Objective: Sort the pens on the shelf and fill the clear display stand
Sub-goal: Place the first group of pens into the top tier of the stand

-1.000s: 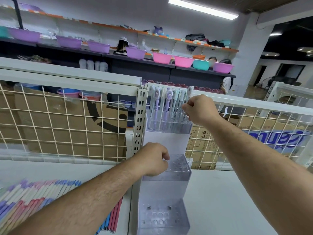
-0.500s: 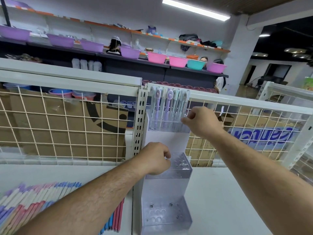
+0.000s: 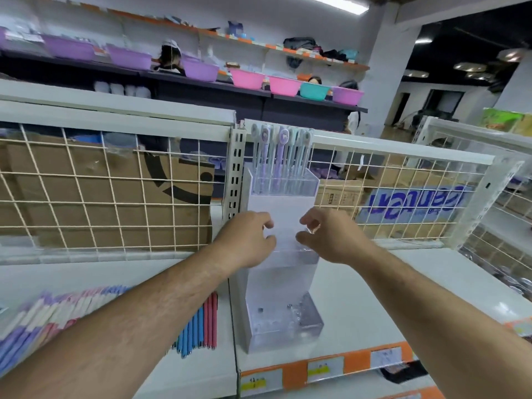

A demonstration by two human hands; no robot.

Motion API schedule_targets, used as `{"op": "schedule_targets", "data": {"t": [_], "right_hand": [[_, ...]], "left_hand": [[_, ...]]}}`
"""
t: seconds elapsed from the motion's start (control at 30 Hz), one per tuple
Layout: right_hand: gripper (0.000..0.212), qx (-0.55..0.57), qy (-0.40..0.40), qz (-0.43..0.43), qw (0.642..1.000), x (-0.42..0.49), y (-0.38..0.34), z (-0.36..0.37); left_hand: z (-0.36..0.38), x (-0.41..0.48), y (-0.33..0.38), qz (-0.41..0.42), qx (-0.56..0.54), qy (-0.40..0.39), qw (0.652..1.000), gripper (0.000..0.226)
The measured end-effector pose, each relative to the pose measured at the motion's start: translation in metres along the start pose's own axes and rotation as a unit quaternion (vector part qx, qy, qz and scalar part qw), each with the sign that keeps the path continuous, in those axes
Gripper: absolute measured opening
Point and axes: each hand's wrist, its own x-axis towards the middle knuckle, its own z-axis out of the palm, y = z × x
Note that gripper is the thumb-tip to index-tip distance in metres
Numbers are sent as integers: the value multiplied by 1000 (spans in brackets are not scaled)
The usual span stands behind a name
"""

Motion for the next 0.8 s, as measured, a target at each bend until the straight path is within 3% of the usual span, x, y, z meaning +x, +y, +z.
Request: {"op": "schedule_targets", "data": {"t": [0.33,0.8], "right_hand": [[41,37,-56,-93,993,-45,-36,28],[42,95,-154,-202,963,-104,-134,96]], "left_hand": [[-23,-82,-6,-64,19,50,997,18],[-55,-219,-71,-215,68,47,973,27]]}}
